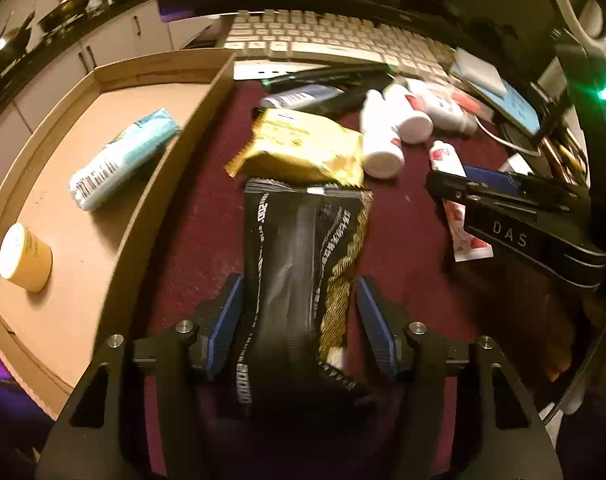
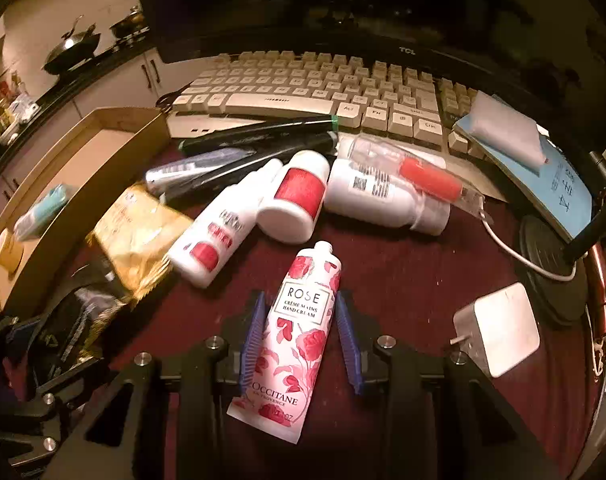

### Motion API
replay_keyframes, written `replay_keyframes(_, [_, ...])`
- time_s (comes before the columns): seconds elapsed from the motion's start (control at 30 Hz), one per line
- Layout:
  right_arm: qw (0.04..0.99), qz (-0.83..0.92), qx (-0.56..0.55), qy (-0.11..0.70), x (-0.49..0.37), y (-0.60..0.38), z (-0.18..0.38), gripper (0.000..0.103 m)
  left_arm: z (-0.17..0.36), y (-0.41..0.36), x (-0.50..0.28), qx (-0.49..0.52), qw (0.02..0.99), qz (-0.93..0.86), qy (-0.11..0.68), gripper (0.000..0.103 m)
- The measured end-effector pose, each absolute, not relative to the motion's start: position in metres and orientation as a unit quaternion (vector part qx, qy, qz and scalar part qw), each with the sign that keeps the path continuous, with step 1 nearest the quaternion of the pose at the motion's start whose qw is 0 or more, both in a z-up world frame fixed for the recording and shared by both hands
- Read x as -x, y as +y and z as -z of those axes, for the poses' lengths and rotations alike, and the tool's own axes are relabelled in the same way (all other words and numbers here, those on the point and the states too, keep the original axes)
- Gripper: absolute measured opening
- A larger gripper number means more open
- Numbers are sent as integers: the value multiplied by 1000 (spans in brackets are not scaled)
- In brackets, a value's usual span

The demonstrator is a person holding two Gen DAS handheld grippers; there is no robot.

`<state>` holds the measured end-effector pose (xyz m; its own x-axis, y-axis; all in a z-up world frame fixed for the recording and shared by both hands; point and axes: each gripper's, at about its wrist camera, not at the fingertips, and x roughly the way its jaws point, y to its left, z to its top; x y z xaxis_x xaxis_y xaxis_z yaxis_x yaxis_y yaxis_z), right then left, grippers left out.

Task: Organize objects
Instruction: 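Grasp the pink ROSE hand cream tube with the right tool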

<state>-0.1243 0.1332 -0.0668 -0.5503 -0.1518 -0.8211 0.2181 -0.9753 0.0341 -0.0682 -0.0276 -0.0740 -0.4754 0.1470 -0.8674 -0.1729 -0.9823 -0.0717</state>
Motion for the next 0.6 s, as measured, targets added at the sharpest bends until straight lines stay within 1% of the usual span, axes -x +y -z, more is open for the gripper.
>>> replay_keyframes(0.17, [132, 874, -466, 31, 110, 138, 66, 34, 71, -26, 62, 512, 118, -851, -9, 55])
replay_keyframes(0.3, [147, 871, -467, 27, 102, 143, 66, 35, 67, -36, 68, 505, 93, -858, -19, 55])
replay_keyframes(0.47, [153, 871, -466, 24, 103, 141, 67, 35, 70, -32, 71, 508, 98, -856, -14, 55])
replay_keyframes(0.5, [154, 871, -465, 25, 104, 141, 68, 35, 72, -29, 71, 508, 100, -855, -12, 53])
replay_keyframes(0.53, [154, 873, -462, 27, 103, 140, 68, 35, 73, -26, 70, 507, 99, -856, -6, 49])
replay_keyframes(0.57, [154, 874, -460, 29, 103, 140, 69, 34, 72, -24, 68, 503, 97, -859, -2, 40])
replay_keyframes(0.6, [153, 875, -458, 33, 103, 139, 69, 34, 71, -23, 67, 499, 98, -861, -1, 37])
